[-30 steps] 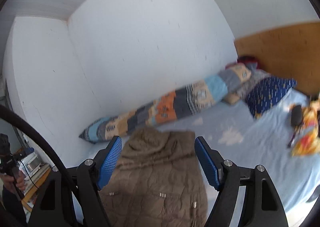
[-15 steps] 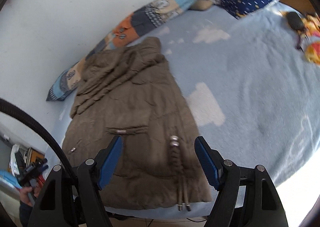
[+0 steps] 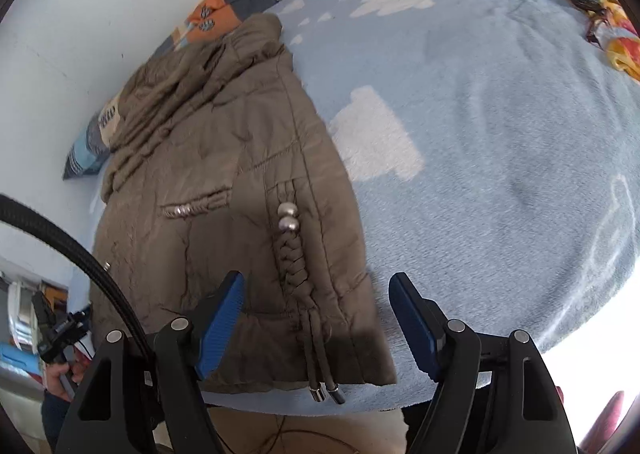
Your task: Fold large clothes
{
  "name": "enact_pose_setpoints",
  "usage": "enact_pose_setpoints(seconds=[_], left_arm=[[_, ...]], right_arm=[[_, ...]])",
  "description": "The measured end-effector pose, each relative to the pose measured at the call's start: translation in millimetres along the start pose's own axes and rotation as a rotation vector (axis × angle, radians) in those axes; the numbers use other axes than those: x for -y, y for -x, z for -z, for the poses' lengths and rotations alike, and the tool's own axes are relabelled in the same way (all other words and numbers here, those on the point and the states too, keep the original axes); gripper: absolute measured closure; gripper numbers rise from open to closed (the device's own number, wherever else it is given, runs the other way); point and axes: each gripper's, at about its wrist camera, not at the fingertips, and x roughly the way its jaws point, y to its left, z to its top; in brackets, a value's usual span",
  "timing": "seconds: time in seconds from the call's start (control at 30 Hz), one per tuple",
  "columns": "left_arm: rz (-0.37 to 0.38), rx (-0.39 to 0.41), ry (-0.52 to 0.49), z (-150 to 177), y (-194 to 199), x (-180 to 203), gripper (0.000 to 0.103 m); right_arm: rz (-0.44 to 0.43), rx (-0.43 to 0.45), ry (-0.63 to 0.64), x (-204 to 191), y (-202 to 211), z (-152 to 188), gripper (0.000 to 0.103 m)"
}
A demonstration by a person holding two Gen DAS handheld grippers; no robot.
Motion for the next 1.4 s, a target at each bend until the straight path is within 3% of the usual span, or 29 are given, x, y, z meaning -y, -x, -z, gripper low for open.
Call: enact_pose_setpoints(seconds=[0.1,0.13,0.2,0.23,0.37,0.6,0.9,1.03,1.2,1.4], left_arm=[[-0.001,0.002,0.002,0,-3,0,0.031],[-0.005,0.008,-0.007,1,-2,1,0.032],[-0.018,0.032,-0.045,2,1,6,0.050],[-0.026,0.036,-0.056,2,2,8,0.051],[-0.038,0.055,-0.078,4,4,9,0.070],[-0.111,0.101,-0.169,13,14,29,0.083],[-0.167,0.132,-0.222,23,23,45,0.084],[-0.214,0.123,-0.216,13,15,42,0.083],[-0.257,0.130,-0.183,13,11,38,0.060],[-0.312,0.149,-0.173,15,10,36,0.047]], right_arm=[[0.022,-0.034,0.026,-6,-15,-1,0.032],[0.020,-0.043,0.030,-8,-21,-2,0.046],[0.024,-0.043,0.051,-14,-24,-1,0.061],[0.024,-0.039,0.067,-18,-22,-1,0.073],[0.041,-0.012,0.129,-29,-16,3,0.081],[0.045,0.043,0.188,-38,3,14,0.085],[-0.011,0.033,0.214,-56,19,39,0.085],[0.021,0.015,0.171,-48,10,32,0.084],[0.035,0.009,0.140,-46,2,22,0.068],[0.050,0.019,0.133,-46,-4,19,0.054]])
